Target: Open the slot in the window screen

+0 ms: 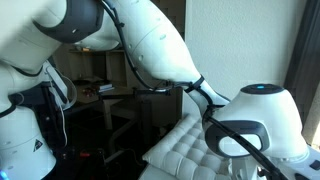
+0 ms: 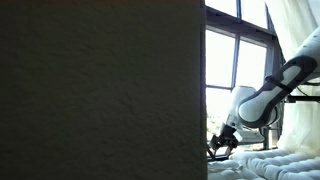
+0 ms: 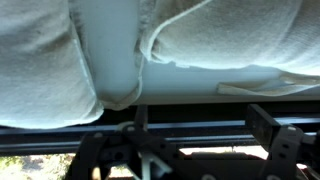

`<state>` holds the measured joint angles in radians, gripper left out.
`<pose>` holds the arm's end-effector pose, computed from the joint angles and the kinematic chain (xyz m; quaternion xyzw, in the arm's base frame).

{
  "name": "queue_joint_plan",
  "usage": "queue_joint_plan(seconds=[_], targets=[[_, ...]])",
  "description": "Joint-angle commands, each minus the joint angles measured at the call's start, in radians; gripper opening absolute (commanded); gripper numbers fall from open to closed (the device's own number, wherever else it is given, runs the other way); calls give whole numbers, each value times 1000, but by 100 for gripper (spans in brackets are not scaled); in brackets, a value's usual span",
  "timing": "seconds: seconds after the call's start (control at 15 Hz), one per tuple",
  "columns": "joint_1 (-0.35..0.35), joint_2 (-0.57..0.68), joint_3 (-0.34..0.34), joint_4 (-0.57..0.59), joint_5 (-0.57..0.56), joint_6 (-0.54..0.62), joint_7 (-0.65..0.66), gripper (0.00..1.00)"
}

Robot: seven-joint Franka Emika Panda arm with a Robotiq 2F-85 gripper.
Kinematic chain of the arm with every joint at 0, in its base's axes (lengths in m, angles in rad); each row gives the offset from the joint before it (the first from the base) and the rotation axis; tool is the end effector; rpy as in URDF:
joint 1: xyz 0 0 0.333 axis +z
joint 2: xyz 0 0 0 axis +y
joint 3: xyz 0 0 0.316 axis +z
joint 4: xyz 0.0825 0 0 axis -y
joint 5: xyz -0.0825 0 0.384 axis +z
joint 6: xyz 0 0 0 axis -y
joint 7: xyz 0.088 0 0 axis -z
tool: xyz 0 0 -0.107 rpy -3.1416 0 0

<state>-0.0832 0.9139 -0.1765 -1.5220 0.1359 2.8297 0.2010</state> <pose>0.7164 -0.1702 0.1647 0.9500 -0.2350 0.2027 0.0340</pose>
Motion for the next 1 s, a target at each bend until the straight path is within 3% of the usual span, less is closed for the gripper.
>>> queue_joint_plan(seconds=[0.0,0.47,0.6,0.93], targets=[[-8,1,7,3,-11,-1,5,100],[-17,-2,21,3,-12,-12,-15,100],[-130,-26,181,-8,10,-13,-193,100],[-333,-5,435,2,31,-70,-524,100]])
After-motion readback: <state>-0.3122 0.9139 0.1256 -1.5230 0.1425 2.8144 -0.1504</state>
